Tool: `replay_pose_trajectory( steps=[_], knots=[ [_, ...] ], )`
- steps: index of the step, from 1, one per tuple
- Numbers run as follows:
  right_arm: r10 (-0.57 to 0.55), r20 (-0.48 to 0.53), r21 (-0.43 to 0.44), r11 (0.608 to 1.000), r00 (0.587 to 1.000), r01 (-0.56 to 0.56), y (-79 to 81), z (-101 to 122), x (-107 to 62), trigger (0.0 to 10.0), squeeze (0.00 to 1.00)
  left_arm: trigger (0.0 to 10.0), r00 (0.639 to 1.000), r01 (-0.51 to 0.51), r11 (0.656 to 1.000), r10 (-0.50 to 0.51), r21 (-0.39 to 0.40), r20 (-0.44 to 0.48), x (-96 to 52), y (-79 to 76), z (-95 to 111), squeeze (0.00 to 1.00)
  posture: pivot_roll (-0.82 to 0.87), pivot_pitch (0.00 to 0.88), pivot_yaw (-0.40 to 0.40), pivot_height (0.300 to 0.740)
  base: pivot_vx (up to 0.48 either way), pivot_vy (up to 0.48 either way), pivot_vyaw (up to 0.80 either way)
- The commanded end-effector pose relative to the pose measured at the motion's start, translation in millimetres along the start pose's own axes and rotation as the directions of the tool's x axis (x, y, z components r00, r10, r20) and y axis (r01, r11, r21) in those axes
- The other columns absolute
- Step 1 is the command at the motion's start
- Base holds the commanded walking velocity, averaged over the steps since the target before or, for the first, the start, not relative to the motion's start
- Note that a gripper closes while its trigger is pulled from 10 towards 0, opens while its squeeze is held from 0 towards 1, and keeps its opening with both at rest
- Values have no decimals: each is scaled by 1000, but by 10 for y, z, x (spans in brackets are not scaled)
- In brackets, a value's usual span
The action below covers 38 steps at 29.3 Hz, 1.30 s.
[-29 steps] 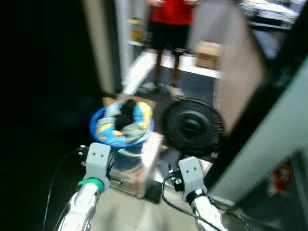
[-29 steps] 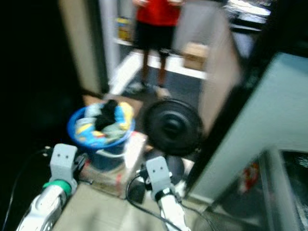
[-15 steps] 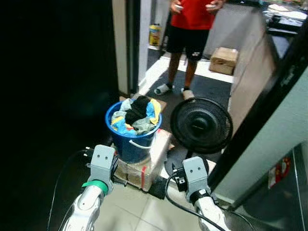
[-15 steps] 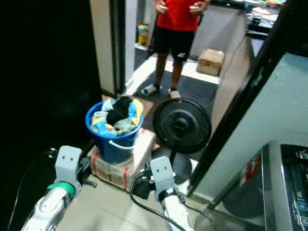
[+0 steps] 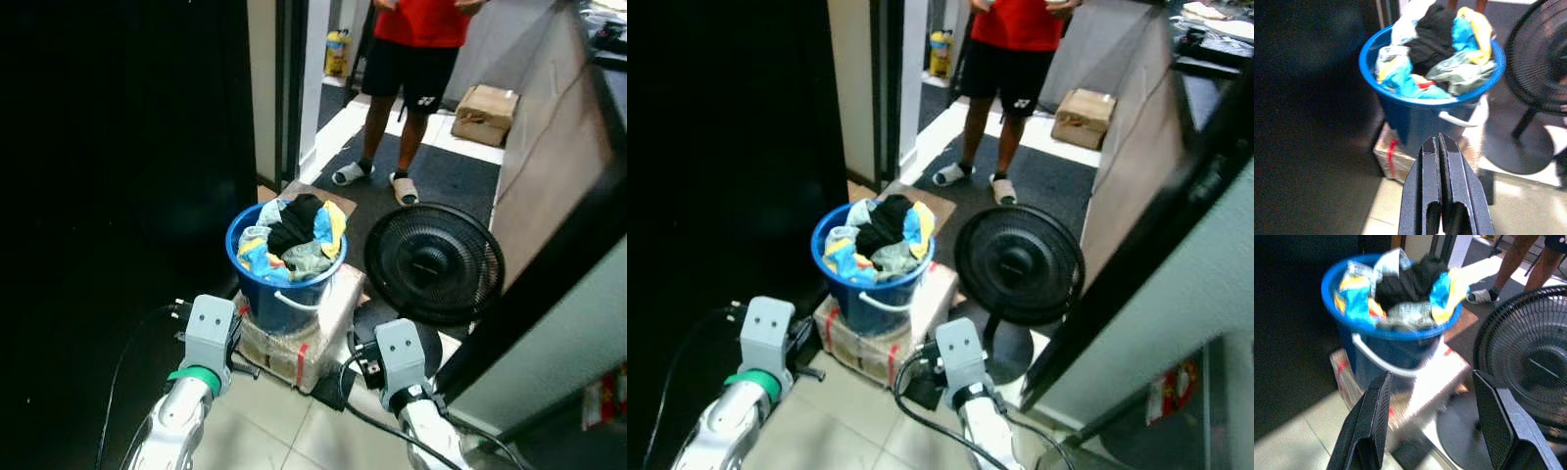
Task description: Clothes washing
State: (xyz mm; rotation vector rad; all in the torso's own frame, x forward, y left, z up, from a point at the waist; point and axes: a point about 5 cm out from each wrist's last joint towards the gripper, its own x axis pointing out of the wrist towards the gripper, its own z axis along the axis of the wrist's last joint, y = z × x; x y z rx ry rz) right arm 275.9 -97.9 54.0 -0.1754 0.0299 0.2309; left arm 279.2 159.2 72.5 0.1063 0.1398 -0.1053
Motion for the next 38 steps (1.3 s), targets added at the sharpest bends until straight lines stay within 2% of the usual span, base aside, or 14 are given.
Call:
replay_pose_trajectory(
  steps=[1, 25, 38],
  knots=[
    [-12, -35, -13, 1000, 999, 11, -65, -103, -68, 10000, 0, 10000, 1000, 21, 1000, -21, -5, -4, 3, -78, -23, 0, 83, 0, 15, 740, 458, 0, 0],
    [-10, -37, -19, 1000, 999, 9, -68, -109, -60, 10000, 0, 10000, 1000, 19, 1000, -19, -5, -13, 8, -84, -41, 0, 82, 0, 13, 740, 450, 0, 0],
    [-5, -34, -23, 1000, 999, 4, -71, -104, -40, 10000, 0, 10000, 1000, 18, 1000, -19, -8, -17, 22, -81, -55, 0, 83, 0, 11, 740, 0, 0, 0]
  ],
)
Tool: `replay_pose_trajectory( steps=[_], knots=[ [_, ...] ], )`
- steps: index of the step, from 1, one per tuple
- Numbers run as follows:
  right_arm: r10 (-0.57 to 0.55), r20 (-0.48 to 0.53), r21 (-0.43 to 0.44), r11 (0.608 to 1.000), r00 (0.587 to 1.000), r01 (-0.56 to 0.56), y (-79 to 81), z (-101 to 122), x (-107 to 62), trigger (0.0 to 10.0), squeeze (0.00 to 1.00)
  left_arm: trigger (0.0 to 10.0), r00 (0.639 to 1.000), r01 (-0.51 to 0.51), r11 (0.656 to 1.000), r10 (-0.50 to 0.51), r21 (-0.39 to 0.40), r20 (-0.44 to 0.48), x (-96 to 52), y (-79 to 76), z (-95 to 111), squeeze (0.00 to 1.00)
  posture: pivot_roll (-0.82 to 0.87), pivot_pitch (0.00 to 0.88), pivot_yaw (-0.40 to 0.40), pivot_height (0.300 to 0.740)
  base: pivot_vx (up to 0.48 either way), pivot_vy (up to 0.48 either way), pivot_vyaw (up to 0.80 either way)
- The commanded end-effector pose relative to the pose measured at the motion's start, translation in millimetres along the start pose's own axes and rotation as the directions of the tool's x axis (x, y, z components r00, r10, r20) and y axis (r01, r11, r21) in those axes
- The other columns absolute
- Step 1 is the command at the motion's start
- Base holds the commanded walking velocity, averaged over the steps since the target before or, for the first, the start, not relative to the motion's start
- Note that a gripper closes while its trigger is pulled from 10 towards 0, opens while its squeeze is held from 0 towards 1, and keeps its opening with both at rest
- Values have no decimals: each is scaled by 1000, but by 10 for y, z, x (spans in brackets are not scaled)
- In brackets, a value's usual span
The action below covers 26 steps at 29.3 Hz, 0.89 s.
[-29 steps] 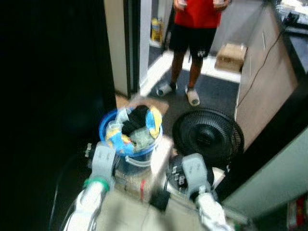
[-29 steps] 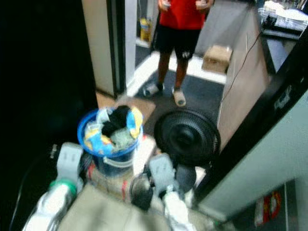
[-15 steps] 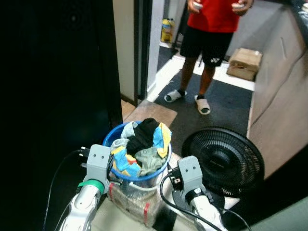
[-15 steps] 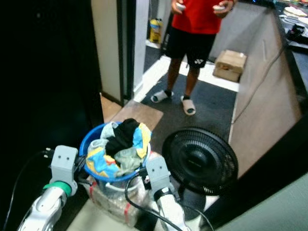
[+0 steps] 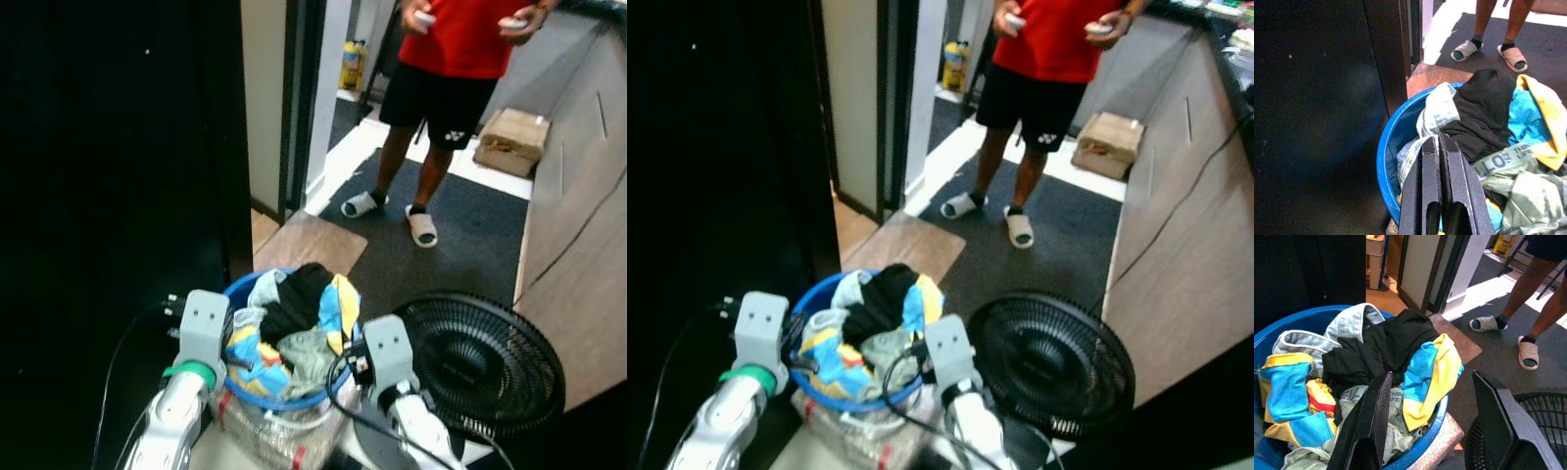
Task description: Clothes washing
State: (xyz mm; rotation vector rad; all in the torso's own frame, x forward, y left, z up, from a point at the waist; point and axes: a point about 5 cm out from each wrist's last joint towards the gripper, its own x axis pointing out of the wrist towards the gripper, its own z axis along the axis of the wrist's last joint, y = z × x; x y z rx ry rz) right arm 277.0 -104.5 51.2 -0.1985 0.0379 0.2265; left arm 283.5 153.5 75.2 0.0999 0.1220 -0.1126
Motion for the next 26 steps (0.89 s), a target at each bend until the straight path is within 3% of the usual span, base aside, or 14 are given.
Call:
replay_pose_trajectory(
  steps=[1, 26],
  knots=[
    [0, -23, -1, 1000, 1000, 0, -9, -66, -37, 10000, 0, 10000, 999, 12, 1000, -12, -3, -36, -22, -32, -93, 0, 83, 0, 11, 740, 0, 0, 0],
    [-16, -36, 14, 1000, 999, 17, -21, -84, -12, 10000, 0, 10000, 992, 57, 998, -55, 10, -117, -52, -152, -324, 0, 80, 0, 6, 731, 0, 0, 0]
  ],
)
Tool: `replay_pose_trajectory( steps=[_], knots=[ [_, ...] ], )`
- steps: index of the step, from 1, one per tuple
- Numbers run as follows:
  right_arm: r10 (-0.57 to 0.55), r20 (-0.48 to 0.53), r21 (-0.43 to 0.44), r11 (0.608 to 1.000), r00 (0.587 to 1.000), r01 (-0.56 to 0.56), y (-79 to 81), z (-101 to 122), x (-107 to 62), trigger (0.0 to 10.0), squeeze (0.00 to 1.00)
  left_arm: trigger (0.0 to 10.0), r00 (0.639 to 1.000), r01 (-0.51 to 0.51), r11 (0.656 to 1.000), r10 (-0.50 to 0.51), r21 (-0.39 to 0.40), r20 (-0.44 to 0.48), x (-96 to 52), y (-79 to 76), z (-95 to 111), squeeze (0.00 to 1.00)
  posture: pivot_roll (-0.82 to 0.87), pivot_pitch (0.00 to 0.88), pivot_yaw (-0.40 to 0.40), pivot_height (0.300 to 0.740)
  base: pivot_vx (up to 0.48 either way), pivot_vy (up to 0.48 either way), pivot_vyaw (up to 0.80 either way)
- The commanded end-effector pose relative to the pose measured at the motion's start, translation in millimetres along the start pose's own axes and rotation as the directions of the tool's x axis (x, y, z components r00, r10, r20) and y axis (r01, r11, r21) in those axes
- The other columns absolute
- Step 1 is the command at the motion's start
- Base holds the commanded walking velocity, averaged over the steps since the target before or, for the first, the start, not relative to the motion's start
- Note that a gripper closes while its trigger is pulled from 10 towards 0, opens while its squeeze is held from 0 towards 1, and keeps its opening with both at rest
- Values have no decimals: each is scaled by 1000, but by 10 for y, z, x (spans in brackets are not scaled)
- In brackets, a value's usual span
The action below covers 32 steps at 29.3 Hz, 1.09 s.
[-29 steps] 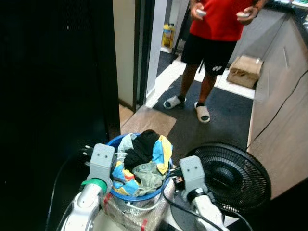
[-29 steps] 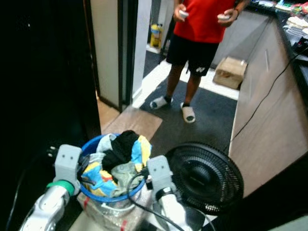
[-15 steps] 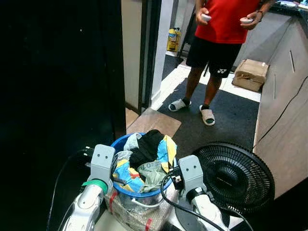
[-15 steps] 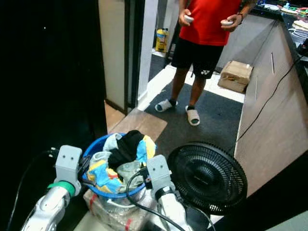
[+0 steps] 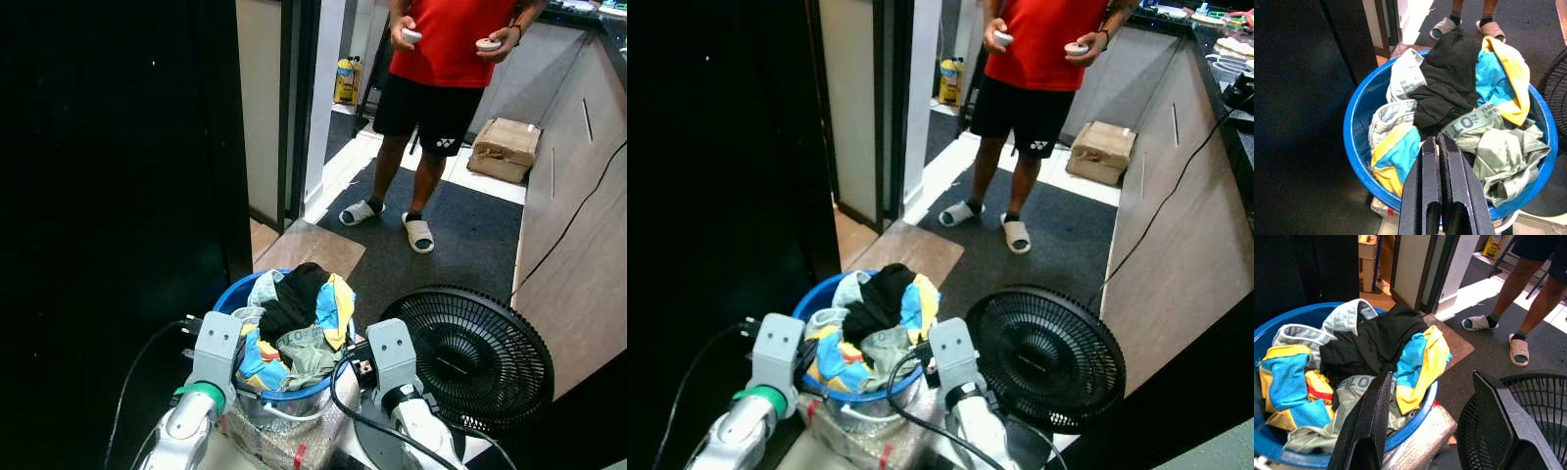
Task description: Clothes washing
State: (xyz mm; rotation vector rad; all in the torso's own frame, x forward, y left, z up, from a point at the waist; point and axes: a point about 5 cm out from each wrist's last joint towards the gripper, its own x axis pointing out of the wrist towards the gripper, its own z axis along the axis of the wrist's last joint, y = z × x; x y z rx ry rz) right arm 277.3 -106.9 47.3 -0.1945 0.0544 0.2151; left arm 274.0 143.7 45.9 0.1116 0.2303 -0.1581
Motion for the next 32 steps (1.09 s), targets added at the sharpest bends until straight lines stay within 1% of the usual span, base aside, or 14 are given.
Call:
replay_pose_trajectory(
  steps=[1, 4, 7, 8, 19, 23, 32],
  knots=[
    [-7, -19, 8, 1000, 1000, 7, -5, -41, -11, 10000, 0, 10000, 1000, 5, 1000, -5, 5, -10, -2, -17, -35, 0, 80, 0, 6, 731, 0, 0, 0],
    [-4, -15, 5, 1000, 1000, 4, -1, -39, -11, 10000, 0, 10000, 1000, 4, 1000, -4, 3, -7, 0, -15, -35, 0, 83, 0, 6, 716, 0, 0, 0],
    [-2, -14, 5, 1000, 1000, 2, 5, -39, -13, 10000, 0, 10000, 1000, 4, 1000, -4, 3, -5, 0, -12, -35, 0, 83, 0, 6, 711, 0, 0, 0],
    [1, -13, 6, 1000, 1000, -1, 17, -39, -14, 10000, 0, 10000, 1000, 3, 1000, -3, 5, -2, 0, -4, -32, 0, 83, 0, 8, 701, 0, 0, 0],
    [2, -10, 7, 1000, 1000, -2, 27, -40, -13, 10000, 0, 10000, 1000, 6, 1000, -6, 7, 7, 11, -8, -10, 0, 85, 0, 11, 671, 0, 0, 0],
    [4, -2, 3, 1000, 1000, -4, 31, -20, -4, 10000, 0, 10000, 1000, 7, 1000, -7, 7, 11, 12, -8, -5, 0, 85, 0, 12, 646, 0, 0, 0],
    [5, 5, 2, 1000, 1000, -5, 33, -4, 2, 10000, 0, 10000, 1000, 7, 1000, -7, 3, 22, 30, -11, 37, 0, 85, 0, 12, 621, 0, 0, 0]
  ],
)
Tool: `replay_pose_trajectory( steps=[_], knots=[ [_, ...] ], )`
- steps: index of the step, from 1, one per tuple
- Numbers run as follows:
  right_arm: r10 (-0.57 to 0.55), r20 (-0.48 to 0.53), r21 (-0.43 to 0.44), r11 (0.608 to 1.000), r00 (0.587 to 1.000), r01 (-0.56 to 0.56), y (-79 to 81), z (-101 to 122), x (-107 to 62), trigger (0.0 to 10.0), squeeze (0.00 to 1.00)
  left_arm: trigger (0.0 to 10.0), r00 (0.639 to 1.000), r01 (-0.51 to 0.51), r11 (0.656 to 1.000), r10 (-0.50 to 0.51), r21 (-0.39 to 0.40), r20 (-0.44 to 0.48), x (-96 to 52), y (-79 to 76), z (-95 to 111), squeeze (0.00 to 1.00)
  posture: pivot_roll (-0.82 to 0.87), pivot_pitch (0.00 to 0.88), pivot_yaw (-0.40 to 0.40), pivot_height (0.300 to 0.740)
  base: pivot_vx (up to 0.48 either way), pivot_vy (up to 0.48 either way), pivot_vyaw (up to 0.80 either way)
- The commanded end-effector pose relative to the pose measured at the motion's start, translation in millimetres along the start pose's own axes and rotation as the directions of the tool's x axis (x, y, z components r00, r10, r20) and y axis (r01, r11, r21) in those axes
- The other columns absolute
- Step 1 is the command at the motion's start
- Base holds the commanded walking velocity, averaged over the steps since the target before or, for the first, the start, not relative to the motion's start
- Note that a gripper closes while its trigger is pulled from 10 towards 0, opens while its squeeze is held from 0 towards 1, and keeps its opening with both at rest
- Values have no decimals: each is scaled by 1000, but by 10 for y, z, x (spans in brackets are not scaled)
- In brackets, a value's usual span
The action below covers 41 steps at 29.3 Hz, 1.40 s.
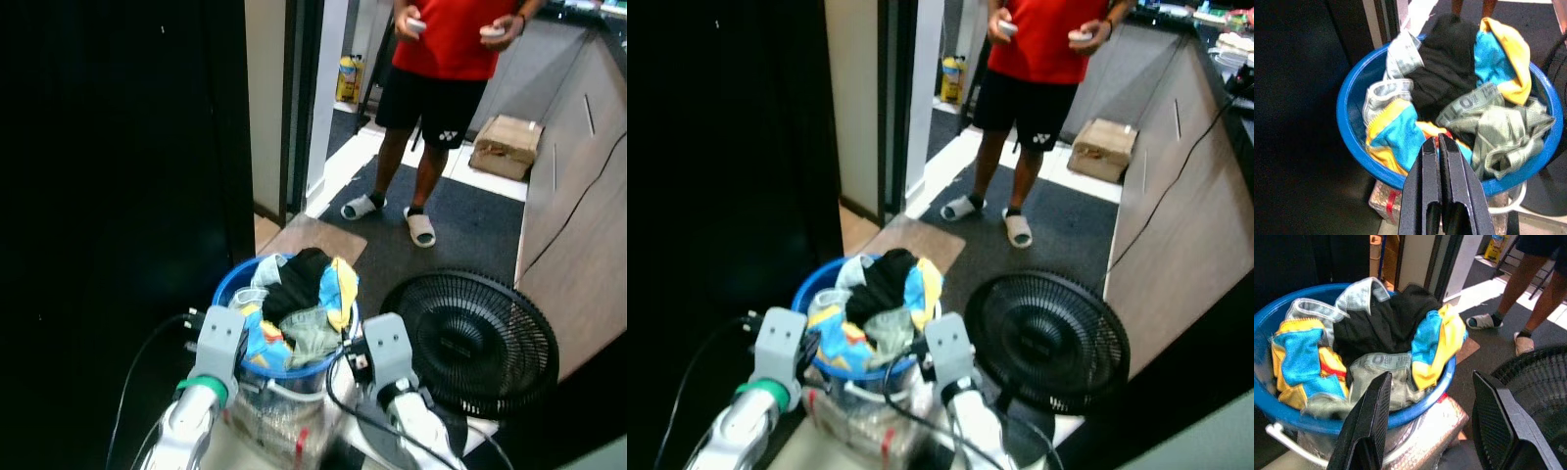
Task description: Clothes washing
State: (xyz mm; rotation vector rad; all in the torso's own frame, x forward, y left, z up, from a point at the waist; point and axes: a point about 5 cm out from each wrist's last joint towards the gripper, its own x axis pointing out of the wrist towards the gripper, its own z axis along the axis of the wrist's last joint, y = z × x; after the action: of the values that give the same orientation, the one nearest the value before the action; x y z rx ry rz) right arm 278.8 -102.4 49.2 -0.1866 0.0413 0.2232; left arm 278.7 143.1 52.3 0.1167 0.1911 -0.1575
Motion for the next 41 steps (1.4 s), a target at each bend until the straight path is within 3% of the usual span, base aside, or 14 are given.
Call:
replay_pose_trajectory(
  steps=[1, 8, 10, 13, 16, 18, 19, 23, 30, 41],
  knots=[
    [-2, -9, -4, 1000, 1000, 2, -4, -32, -21, 10000, 0, 10000, 1000, 11, 1000, -11, -5, -17, -3, -20, -36, 0, 85, 0, 12, 621, 0, 0, 0],
    [0, -5, -6, 1000, 1000, 0, -5, -22, -13, 10000, 0, 10000, 1000, 10, 1000, -10, -14, -1, 22, -27, 19, 0, 87, 0, 13, 601, 0, 0, 0],
    [-15, 103, -66, 998, 995, 22, -130, 230, 64, 10000, 0, 10000, 998, -5, 997, 9, -71, 59, 82, -5, 243, 0, 89, 0, 13, 591, 0, 0, 0],
    [-33, 162, -80, 996, 986, 46, -216, 388, 107, 10000, 0, 10000, 995, -8, 994, 19, -108, 99, 114, 13, 393, 0, 89, 0, 13, 586, 0, 0, 0],
    [-74, 290, -85, 991, 954, 102, -413, 771, 188, 10000, 0, 10000, 976, 10, 988, 23, -153, 217, 169, 56, 809, 0, 88, 0, 14, 571, 0, 0, 0],
    [-74, 290, -85, 991, 954, 102, -413, 771, 188, 10000, 0, 10000, 976, 10, 988, 23, -153, 217, 169, 56, 809, 0, 88, 0, 14, 571, 0, 0, 0],
    [-76, 323, -86, 990, 943, 110, -448, 874, 202, 10000, 0, 10000, 968, 26, 990, 10, -140, 252, 176, 46, 938, 0, 87, 0, 16, 566, 0, 0, 0],
    [-58, 364, -85, 992, 929, 95, -401, 998, 220, 10000, 0, 10000, 958, 62, 995, -37, -80, 284, 180, -43, 1121, 0, 87, 0, 18, 551, 0, 0, 0],
    [-42, 362, -76, 994, 931, 74, -316, 1012, 217, 10000, 0, 10000, 970, 67, 994, -44, -86, 240, 175, -69, 1133, 0, 90, 0, 18, 526, 0, 0, 0],
    [15, 316, -71, 997, 949, 8, -236, 955, 224, 10000, 0, 10000, 979, 41, 997, -26, -70, 201, 152, -44, 1081, 0, 100, 0, 17, 526, 0, 0, 0]
  ],
)
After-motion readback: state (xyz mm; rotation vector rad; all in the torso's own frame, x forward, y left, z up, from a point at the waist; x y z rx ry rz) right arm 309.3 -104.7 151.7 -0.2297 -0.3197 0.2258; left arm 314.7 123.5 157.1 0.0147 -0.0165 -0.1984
